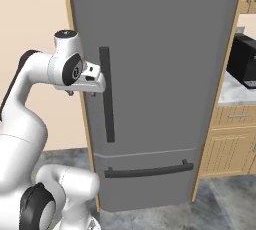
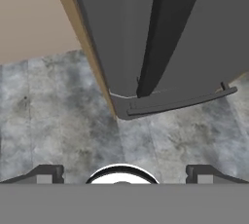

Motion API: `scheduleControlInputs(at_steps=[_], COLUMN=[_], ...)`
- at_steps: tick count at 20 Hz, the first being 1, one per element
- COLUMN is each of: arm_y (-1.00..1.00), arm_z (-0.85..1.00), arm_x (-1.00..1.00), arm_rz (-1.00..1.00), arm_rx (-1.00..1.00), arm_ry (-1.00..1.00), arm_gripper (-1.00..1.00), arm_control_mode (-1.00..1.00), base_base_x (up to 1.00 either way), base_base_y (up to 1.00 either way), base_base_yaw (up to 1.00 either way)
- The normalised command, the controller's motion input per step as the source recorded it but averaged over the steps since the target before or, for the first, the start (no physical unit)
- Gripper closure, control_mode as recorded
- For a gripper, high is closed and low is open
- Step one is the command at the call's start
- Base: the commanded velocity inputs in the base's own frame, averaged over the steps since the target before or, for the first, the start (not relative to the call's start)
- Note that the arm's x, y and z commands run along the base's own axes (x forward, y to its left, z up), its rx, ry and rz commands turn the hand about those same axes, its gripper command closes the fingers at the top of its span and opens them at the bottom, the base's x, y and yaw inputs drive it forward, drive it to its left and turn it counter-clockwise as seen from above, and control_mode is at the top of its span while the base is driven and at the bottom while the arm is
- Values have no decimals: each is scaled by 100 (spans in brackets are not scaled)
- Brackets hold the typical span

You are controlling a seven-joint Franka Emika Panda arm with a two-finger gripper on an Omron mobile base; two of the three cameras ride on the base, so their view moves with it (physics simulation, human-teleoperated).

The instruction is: Open the fridge, grab two sodas, and place both sodas inside the bowl with ice on the dining counter.

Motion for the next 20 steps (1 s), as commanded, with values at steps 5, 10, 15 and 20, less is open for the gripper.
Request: scheduleControlInputs(at_steps=[5, 10, 15, 20], arm_y=[0, 0, -23, -64], arm_z=[0, 0, -29, -63], arm_x=[0, 0, 10, 4], arm_rz=[0, 0, -3, -1], arm_rx=[0, 0, 0, 5], arm_ry=[0, 0, -6, -25], arm_gripper=[-100, -100, -100, -100], arm_control_mode=[100, 100, -100, -100], base_base_x=[0, 8, 0, 0], base_base_y=[57, 43, 0, 0], base_base_yaw=[-14, -6, 0, 0])
